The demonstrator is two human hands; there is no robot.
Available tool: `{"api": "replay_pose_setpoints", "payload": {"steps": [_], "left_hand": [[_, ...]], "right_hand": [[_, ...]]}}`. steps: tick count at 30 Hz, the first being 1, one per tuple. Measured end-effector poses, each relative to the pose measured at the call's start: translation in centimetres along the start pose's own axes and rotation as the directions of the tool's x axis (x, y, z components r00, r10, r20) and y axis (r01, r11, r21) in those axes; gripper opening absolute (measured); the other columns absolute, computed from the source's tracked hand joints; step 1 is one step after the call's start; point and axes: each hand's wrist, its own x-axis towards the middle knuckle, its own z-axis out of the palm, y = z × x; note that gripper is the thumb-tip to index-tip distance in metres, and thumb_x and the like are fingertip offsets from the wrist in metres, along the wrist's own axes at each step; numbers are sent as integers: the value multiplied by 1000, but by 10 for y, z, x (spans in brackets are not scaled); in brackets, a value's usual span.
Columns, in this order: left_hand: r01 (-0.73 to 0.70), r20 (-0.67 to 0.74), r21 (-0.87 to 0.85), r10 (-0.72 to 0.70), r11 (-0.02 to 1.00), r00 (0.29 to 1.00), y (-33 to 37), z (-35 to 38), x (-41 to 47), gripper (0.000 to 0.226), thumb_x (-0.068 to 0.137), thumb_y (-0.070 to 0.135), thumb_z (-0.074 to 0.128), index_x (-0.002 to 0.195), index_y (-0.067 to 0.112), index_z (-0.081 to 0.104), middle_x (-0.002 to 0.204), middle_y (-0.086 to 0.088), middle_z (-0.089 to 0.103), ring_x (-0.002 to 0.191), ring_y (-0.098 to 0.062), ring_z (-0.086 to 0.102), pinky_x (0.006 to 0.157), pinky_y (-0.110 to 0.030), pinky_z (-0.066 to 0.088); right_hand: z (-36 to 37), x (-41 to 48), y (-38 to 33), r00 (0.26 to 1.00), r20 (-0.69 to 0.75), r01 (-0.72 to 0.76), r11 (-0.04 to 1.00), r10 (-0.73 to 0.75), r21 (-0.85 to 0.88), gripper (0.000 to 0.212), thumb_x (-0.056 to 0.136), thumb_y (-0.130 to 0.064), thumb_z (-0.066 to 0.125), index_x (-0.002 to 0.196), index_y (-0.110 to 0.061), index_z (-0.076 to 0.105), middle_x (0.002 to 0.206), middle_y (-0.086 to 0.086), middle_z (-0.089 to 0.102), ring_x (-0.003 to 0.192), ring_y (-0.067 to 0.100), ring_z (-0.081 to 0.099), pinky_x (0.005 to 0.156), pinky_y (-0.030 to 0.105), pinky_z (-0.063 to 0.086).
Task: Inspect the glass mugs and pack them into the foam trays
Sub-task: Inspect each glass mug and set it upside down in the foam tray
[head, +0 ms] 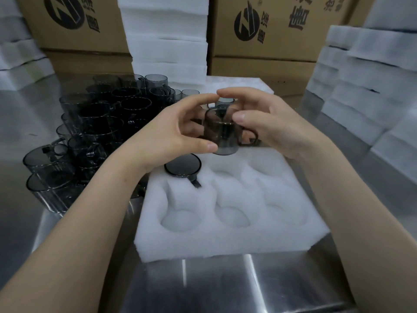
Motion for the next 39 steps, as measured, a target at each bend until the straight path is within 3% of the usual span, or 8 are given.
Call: {"api": "replay_pose_setpoints", "payload": {"steps": [5, 10, 16, 22, 27, 32, 36, 39], "left_hand": [[62, 95, 32, -65, 998, 993, -6, -5, 1, 63, 74, -18, 69, 125, 16, 55, 113, 2, 72, 108, -12, 67, 86, -17, 50], [63, 195, 31, -68, 998, 978, -4, -3, -2, 59, 76, -22, 63, 119, 17, 61, 114, 10, 72, 111, -7, 65, 87, -15, 50], [93, 219, 14, -94, 996, 971, -6, -2, -2, 56, 79, -17, 65, 120, 21, 58, 115, 6, 72, 113, -8, 64, 88, -17, 50], [139, 263, 126, -168, 982, 950, -3, -3, -2, 55, 77, -13, 70, 123, 16, 59, 113, 5, 72, 111, -9, 65, 96, -24, 50], [163, 295, 162, -205, 973, 933, 1, -3, -4, 54, 81, -7, 69, 127, 17, 55, 117, 7, 71, 113, -9, 64, 99, -30, 50], [171, 303, 81, -188, 982, 934, 3, 0, -4, 47, 84, 16, 70, 129, 14, 53, 120, 4, 70, 116, -9, 63, 97, -19, 47], [143, 293, 83, -162, 986, 942, 2, 3, -3, 52, 81, 24, 64, 131, 20, 54, 119, 2, 70, 116, -8, 62, 99, -16, 45], [125, 299, 97, -149, 987, 942, 2, 1, -2, 49, 79, 26, 65, 127, 26, 58, 120, 10, 69, 116, -4, 61, 95, -13, 45]], "right_hand": [[-1, -2, 0, 990, 95, -94, 990, 104, -103, 42, 72, -21, 76, 113, -31, 69, 89, 7, 59, 65, 24, 57, 52, 29, 51], [4, -2, 0, 986, 88, -128, 984, 139, -121, 37, 68, -23, 80, 104, -21, 71, 87, 12, 61, 45, 15, 53, 38, 25, 45], [2, -2, 1, 985, 94, -138, 987, 146, -85, 42, 67, -29, 83, 106, -25, 69, 85, 5, 55, 55, 29, 47, 35, 24, 41], [2, -1, 2, 950, 227, -189, 974, 213, -123, 54, 60, -37, 85, 110, -37, 66, 95, 13, 58, 48, 26, 49, 39, 26, 44], [1, -2, 2, 940, 234, -224, 966, 249, -131, 59, 58, -33, 86, 114, -32, 65, 110, 26, 58, 51, 27, 50, 39, 26, 45], [4, -1, -3, 949, 204, -171, 937, 240, -304, 66, 56, -40, 87, 117, -38, 60, 81, -4, 60, 64, 24, 53, 43, 28, 42], [5, -1, -3, 971, 163, -103, 924, 173, -369, 65, 59, -35, 85, 119, -35, 59, 99, 16, 64, 81, 21, 57, 72, 39, 50], [5, -2, -3, 973, 145, -103, 903, 178, -416, 68, 58, -40, 83, 121, -36, 57, 110, 16, 62, 88, 14, 57, 84, 37, 50]]}}
